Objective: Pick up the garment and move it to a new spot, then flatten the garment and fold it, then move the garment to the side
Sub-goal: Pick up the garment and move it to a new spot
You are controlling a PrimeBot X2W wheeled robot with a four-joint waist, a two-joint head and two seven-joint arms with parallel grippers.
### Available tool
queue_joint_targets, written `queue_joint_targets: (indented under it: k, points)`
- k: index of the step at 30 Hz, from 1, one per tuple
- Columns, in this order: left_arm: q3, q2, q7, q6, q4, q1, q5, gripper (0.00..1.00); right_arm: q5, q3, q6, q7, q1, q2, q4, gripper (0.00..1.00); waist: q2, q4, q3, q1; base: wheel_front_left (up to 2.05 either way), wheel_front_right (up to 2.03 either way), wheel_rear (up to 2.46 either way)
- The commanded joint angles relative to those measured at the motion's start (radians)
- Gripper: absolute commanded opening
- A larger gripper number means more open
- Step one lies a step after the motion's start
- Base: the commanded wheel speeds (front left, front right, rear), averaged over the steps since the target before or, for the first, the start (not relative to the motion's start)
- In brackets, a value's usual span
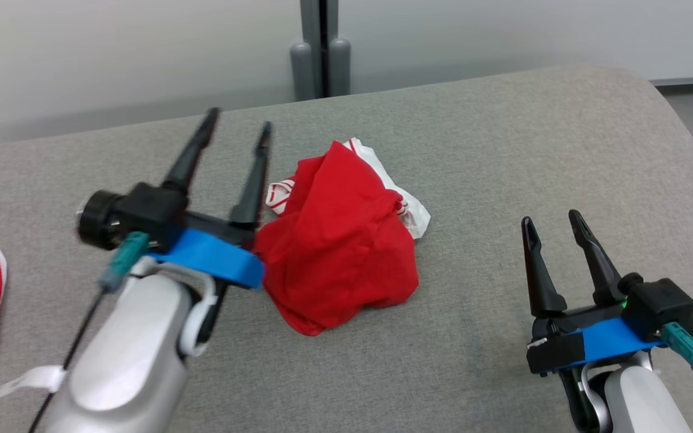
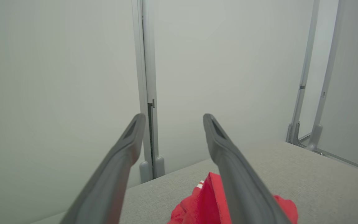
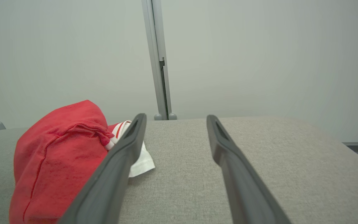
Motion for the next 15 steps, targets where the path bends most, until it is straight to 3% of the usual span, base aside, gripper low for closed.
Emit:
queue_joint_targets:
  k: [1,6,15]
  points:
    - [0.049,0.028,-0.005,0.019,-0.031,0.043,-0.004,1.00,-0.007,-0.005,0.000,-0.004,0.021,-0.004,-0.001,1.00,0.0000,0.017,-0.008,0.0000,0.00,0.00,0.00]
    - [0.183,0.086,-0.006,0.053,-0.087,0.168,0.000,1.00,-0.017,-0.007,0.000,-0.004,0.038,-0.004,0.007,1.00,0.0000,0.067,-0.033,0.0000,0.00,0.00,0.00]
    - [0.307,0.094,-0.006,0.071,-0.125,0.338,0.016,1.00,-0.030,-0.023,0.000,0.010,0.039,-0.004,0.030,1.00,0.0000,0.126,-0.072,0.0000,0.00,0.00,0.00]
